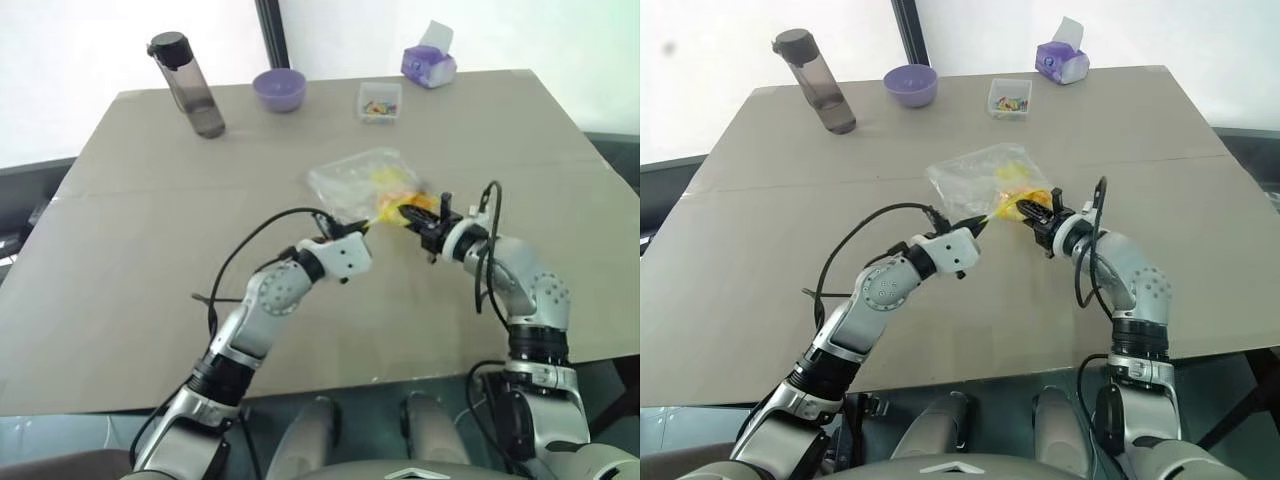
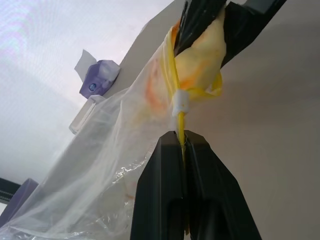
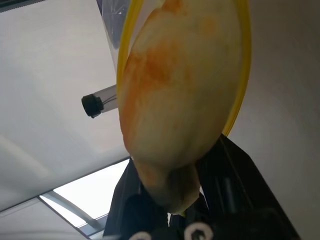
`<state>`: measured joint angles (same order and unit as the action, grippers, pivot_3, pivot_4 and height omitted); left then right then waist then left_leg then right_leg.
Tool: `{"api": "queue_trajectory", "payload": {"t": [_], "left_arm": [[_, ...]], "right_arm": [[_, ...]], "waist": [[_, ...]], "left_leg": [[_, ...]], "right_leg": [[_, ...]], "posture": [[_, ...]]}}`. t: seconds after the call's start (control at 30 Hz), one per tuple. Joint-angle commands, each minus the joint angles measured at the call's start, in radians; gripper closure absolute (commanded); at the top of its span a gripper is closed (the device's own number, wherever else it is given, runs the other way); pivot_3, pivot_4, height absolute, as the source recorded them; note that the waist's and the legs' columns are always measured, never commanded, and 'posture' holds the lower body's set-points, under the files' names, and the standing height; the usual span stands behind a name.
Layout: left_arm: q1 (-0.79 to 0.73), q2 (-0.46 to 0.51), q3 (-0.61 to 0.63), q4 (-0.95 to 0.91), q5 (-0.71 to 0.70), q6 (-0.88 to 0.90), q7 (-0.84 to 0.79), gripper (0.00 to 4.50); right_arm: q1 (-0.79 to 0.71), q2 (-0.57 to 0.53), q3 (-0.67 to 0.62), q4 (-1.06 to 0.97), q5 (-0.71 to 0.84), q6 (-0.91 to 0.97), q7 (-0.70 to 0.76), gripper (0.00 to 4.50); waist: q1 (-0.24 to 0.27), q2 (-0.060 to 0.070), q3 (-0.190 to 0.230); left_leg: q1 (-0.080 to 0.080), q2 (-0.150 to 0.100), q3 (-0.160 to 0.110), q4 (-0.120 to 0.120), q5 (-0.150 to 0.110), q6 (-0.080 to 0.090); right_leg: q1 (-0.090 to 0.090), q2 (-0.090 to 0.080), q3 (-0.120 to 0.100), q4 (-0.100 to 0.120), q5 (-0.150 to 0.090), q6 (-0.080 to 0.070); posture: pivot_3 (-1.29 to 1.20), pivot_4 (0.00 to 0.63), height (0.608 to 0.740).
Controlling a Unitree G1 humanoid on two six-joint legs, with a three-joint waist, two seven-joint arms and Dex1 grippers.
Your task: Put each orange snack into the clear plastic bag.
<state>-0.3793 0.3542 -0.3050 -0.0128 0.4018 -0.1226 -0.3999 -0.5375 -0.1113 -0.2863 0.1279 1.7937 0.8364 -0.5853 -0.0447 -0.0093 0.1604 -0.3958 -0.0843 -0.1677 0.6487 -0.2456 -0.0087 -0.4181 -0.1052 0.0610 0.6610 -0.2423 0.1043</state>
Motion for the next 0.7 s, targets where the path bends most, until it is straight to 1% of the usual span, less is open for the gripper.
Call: {"api": "queue_trajectory", "payload": {"t": [0.03, 0.07, 0.1, 0.17, 0.27, 0.37, 0.43, 0.57, 0.7], "left_arm": [[-0.002, -0.003, 0.004, -0.038, -0.01, -0.021, 0.005, 4.5], [-0.002, -0.003, 0.004, -0.037, -0.01, -0.02, 0.006, 4.5], [-0.002, -0.004, 0.005, -0.036, -0.011, -0.019, 0.006, 4.5], [-0.002, -0.006, 0.006, -0.034, -0.013, -0.019, 0.008, 4.5], [-0.002, -0.022, 0.017, -0.03, -0.034, -0.009, 0.013, 4.5], [-0.005, -0.068, 0.059, -0.035, -0.103, 0.045, 0.02, 4.5], [-0.008, -0.081, 0.075, -0.035, -0.123, 0.064, 0.018, 4.5], [-0.01, -0.117, 0.122, -0.035, -0.189, 0.118, 0.029, 4.5], [-0.017, -0.146, 0.159, -0.039, -0.234, 0.164, 0.043, 4.5]], "right_arm": [[-0.031, 0.004, -0.005, -0.02, 0.003, -0.013, 0.031, 1.94], [-0.032, 0.006, -0.009, -0.021, 0.009, -0.016, 0.033, 1.54], [-0.033, 0.007, -0.011, -0.024, 0.014, -0.017, 0.038, 1.0], [-0.035, 0.008, -0.014, -0.031, 0.023, -0.019, 0.045, 0.1], [-0.035, 0.005, -0.011, -0.041, 0.021, -0.014, 0.061, 0.04], [-0.016, -0.02, 0.014, -0.049, -0.016, 0.017, 0.072, 0.04], [-0.009, -0.036, 0.023, -0.059, -0.024, 0.037, 0.091, 0.04], [0.015, -0.087, 0.012, -0.067, -0.02, 0.066, 0.131, 0.04], [0.041, -0.146, 0.011, -0.089, -0.029, 0.101, 0.207, 0.04]], "waist": [[0.0, 0.0, 0.0], [0.0, 0.0, 0.0], [0.0, 0.0, 0.0], [0.0, 0.0, 0.0], [0.0, 0.0, 0.0], [0.0, 0.0, 0.0], [0.0, 0.0, 0.0], [0.001, 0.0, 0.0], [0.001, 0.0, 0.0]], "left_leg": [[0.0, 0.0, 0.0, 0.0, 0.0, 0.0], [0.0, 0.0, 0.0, 0.0, 0.0, 0.0], [0.0, 0.0, 0.0, 0.0, 0.0, 0.0], [0.0, 0.0, 0.0, 0.0, 0.0, 0.0], [0.0, 0.0, 0.0, 0.0, 0.0, 0.0], [0.0, 0.0, 0.0, 0.0, 0.0, 0.0], [0.0, 0.0, 0.0, 0.0, 0.0, 0.0], [0.0, 0.0, 0.0, 0.0, 0.0, 0.0], [0.0, 0.0, 0.0, 0.0, 0.0, 0.0]], "right_leg": [[0.0, 0.0, 0.0, 0.0, 0.0, 0.0], [0.0, 0.0, 0.0, 0.0, 0.0, 0.0], [0.0, 0.0, 0.0, 0.0, 0.0, 0.0], [0.0, 0.0, 0.0, 0.0, 0.0, 0.0], [0.0, 0.0, 0.0, 0.0, 0.0, 0.0], [0.0, 0.0, 0.0, 0.0, 0.0, 0.0], [0.0, 0.0, 0.0, 0.0, 0.0, 0.0], [0.0, 0.0, 0.0, 0.0, 0.0, 0.0], [0.0, 0.0, 0.0, 0.0, 0.0, 0.0]], "posture": [[0.0, 0.15, 0.74], [0.0, 0.15, 0.74], [0.0, 0.15, 0.74], [0.0, 0.15, 0.74], [0.0, 0.15, 0.74], [0.0, 0.15, 0.74], [0.0, 0.15, 0.74], [0.0, 0.15, 0.74], [0.0, 0.15, 0.74]]}}
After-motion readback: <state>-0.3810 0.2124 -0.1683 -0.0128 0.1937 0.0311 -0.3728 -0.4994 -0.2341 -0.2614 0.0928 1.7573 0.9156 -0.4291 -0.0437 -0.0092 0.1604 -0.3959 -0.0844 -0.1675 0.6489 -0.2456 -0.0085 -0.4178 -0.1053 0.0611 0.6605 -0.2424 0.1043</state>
